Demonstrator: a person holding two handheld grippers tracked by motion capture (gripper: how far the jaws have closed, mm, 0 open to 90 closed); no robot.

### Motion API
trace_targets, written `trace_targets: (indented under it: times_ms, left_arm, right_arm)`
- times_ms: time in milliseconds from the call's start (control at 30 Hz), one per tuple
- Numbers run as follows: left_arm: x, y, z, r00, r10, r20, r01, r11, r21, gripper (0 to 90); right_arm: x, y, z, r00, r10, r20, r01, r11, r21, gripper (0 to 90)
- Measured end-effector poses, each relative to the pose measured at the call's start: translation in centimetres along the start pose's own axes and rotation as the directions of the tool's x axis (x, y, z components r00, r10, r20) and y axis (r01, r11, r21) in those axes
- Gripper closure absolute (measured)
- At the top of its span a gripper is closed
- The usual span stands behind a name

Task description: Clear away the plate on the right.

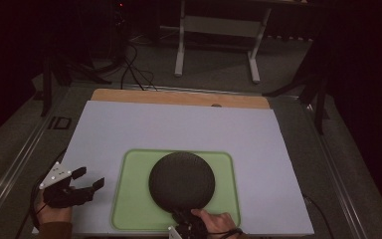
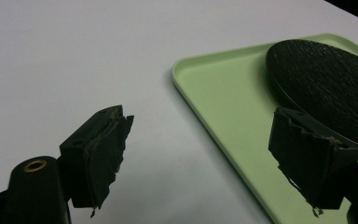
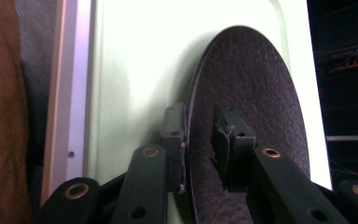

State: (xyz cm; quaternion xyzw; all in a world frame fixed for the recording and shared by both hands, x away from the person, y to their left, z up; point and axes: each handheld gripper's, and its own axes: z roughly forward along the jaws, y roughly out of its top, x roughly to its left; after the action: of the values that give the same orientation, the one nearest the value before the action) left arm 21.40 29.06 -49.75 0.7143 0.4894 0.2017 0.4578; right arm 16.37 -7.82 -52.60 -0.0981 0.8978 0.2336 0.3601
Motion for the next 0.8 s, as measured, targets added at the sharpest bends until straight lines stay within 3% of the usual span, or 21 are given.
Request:
trace_targets:
  times_ms: [67,267,433,500,567,600,733,767,800]
  left_arm:
    - [0.0,0.0,0.0,1.0000,-0.001,0.000,0.001,1.0000,0.000,19.0]
    - [0.0,0.0,0.0,1.0000,-0.001,0.001,0.001,1.0000,0.001,19.0]
    - [0.0,0.0,0.0,1.0000,0.000,0.001,0.000,1.0000,0.001,19.0]
    - [0.0,0.0,0.0,1.0000,0.000,0.000,0.000,1.0000,0.002,19.0]
    - [0.0,0.0,0.0,1.0000,-0.001,0.001,0.001,1.0000,0.001,18.9]
    - [0.0,0.0,0.0,1.0000,0.000,0.000,0.000,1.0000,0.001,19.0]
    - [0.0,0.0,0.0,1.0000,-0.001,0.001,0.001,1.0000,0.002,19.0]
    - [0.0,0.0,0.0,1.0000,0.000,0.000,0.000,1.0000,0.002,19.0]
    - [0.0,0.0,0.0,1.0000,-0.001,0.000,0.001,1.0000,0.003,19.0]
  right_arm:
    - [-0.4,0.2,-0.6,0.9991,0.038,-0.020,-0.038,0.998,-0.040,70.3]
    - [-1.2,0.1,-1.3,0.9957,0.083,-0.042,-0.086,0.993,-0.080,67.8]
    - [-2.2,-0.3,-1.8,0.9861,0.156,-0.057,-0.162,0.980,-0.115,62.4]
    - [-2.7,-0.7,-1.9,0.9699,0.234,-0.066,-0.241,0.962,-0.132,58.8]
    - [-2.9,-0.9,-1.9,0.9663,0.247,-0.072,-0.255,0.957,-0.137,57.6]
    - [-3.3,-1.3,-2.0,0.9558,0.284,-0.077,-0.292,0.946,-0.143,53.6]
    - [-4.0,-2.0,-2.1,0.9301,0.358,-0.083,-0.367,0.918,-0.152,46.6]
    - [-4.0,-2.0,-2.1,0.9301,0.358,-0.083,-0.367,0.918,-0.152,46.6]
    - [-4.4,-2.4,-2.2,0.9160,0.391,-0.088,-0.401,0.903,-0.156,42.5]
